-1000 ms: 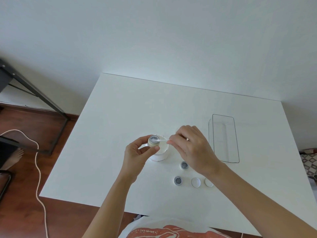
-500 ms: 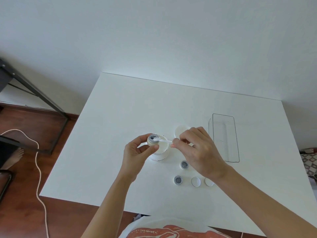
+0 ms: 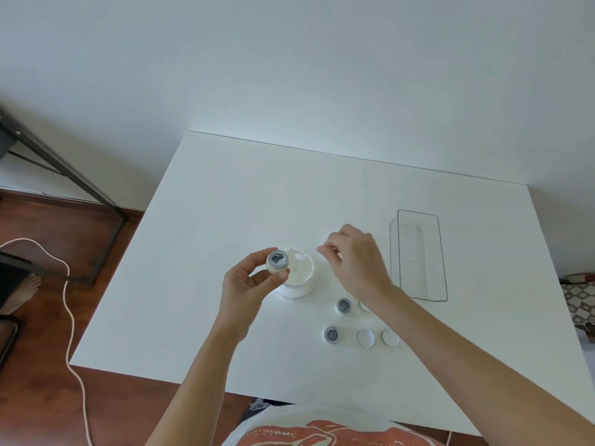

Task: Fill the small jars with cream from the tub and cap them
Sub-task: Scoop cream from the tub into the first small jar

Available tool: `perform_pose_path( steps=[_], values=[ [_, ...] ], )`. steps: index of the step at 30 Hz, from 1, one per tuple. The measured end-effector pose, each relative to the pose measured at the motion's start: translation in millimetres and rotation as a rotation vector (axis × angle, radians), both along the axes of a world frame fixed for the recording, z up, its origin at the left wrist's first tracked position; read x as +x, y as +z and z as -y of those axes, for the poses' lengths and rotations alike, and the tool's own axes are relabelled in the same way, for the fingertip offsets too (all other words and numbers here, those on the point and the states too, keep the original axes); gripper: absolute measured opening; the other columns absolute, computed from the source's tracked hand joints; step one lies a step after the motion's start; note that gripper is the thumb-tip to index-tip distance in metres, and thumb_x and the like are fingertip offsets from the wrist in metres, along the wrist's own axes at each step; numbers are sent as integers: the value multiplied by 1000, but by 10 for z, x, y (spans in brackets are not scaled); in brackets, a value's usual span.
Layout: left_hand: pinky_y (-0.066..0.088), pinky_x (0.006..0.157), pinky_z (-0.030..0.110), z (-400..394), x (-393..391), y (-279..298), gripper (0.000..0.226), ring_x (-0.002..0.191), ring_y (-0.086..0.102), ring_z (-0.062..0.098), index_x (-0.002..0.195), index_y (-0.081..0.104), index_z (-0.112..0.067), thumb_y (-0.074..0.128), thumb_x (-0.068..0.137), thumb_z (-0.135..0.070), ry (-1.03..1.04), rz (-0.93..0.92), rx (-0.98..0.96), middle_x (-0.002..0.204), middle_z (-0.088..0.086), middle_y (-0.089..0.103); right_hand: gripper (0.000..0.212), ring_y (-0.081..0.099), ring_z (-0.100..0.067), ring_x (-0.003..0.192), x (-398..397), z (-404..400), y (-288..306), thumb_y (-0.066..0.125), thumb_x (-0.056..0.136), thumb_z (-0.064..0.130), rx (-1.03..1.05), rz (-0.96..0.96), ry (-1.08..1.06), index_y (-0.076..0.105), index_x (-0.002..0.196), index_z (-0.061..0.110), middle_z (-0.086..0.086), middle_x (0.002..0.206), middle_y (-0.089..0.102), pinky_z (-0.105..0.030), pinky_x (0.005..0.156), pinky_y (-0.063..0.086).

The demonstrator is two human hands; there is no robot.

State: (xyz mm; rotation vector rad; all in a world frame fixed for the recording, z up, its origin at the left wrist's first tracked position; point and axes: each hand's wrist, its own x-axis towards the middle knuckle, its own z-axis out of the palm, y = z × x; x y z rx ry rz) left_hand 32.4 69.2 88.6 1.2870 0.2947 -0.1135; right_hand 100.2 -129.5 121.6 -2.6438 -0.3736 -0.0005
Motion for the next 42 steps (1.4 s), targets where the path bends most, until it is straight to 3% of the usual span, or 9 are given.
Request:
perform_pose_path(
  steps=[6, 16, 20, 24, 29, 32, 36, 39, 42],
  values=[
    [56, 85, 21, -35, -43, -12, 36, 99, 75, 22, 107, 75, -25, 81, 79, -4, 21, -4, 3, 105, 2, 79, 28, 47, -27, 94, 125, -339, -317, 43, 100, 28, -308, 31, 177, 65, 92, 12, -5, 98, 54, -33, 82, 29],
    [56, 83, 20, -127, -86, -56, 37, 98, 76, 21, 108, 74, -22, 78, 81, 3, 56, -20, 17, 103, -1, 79, 27, 46, -26, 95, 113, -382, -329, 44, 99, 28, -264, -110, 150, 64, 93, 10, -6, 100, 53, -32, 78, 28],
    [56, 81, 19, -143, -109, -73, 37, 97, 76, 19, 106, 75, -24, 77, 82, 4, 55, -20, 20, 102, -2, 79, 29, 47, -27, 86, 112, -270, -253, 48, 98, 28, -127, -232, -33, 64, 84, 7, -10, 94, 56, -33, 73, 30],
    [56, 81, 19, -133, -108, -96, 37, 97, 76, 19, 106, 75, -25, 79, 81, 3, 55, -31, 26, 102, -1, 79, 33, 53, -25, 77, 106, -124, -161, 52, 96, 24, 83, -396, -196, 60, 74, 1, -10, 85, 63, -36, 77, 44],
    [57, 83, 20, -79, -76, -84, 34, 97, 76, 17, 104, 76, -27, 82, 77, -6, 36, -25, 38, 104, 1, 79, 30, 45, 0, 46, 65, 38, 58, 57, 93, 21, 288, -416, -302, 65, 72, 2, 14, 44, 47, -10, 47, 33],
    [56, 81, 19, -19, -32, -71, 34, 94, 76, 16, 103, 76, -26, 83, 78, -5, 18, -34, 52, 102, 1, 80, 29, 44, 4, 40, 38, 79, 224, 57, 94, 24, 382, -400, -301, 65, 69, 12, 22, 36, 45, -7, 43, 33],
    [55, 78, 18, 73, 20, -28, 35, 90, 76, 15, 102, 76, -25, 82, 79, -1, -15, -31, 61, 99, 1, 80, 27, 44, 1, 46, -17, 63, 380, 57, 94, 27, 402, -338, -255, 67, 72, 14, 20, 43, 49, -11, 46, 33],
    [55, 78, 18, 115, 37, 8, 34, 92, 76, 17, 104, 77, -24, 82, 79, -2, -31, -19, 53, 101, 3, 80, 23, 45, -2, 63, -65, 27, 419, 59, 92, 29, 325, -217, -221, 69, 78, 14, 11, 68, 50, -11, 57, 32],
    [55, 80, 18, 130, 40, 31, 34, 94, 76, 18, 107, 76, -21, 82, 79, -1, -39, -10, 54, 102, 2, 80, 18, 49, -12, 73, -140, -15, 434, 63, 91, 24, 320, -72, -175, 68, 78, 12, 3, 77, 48, -16, 66, 34]
  ],
)
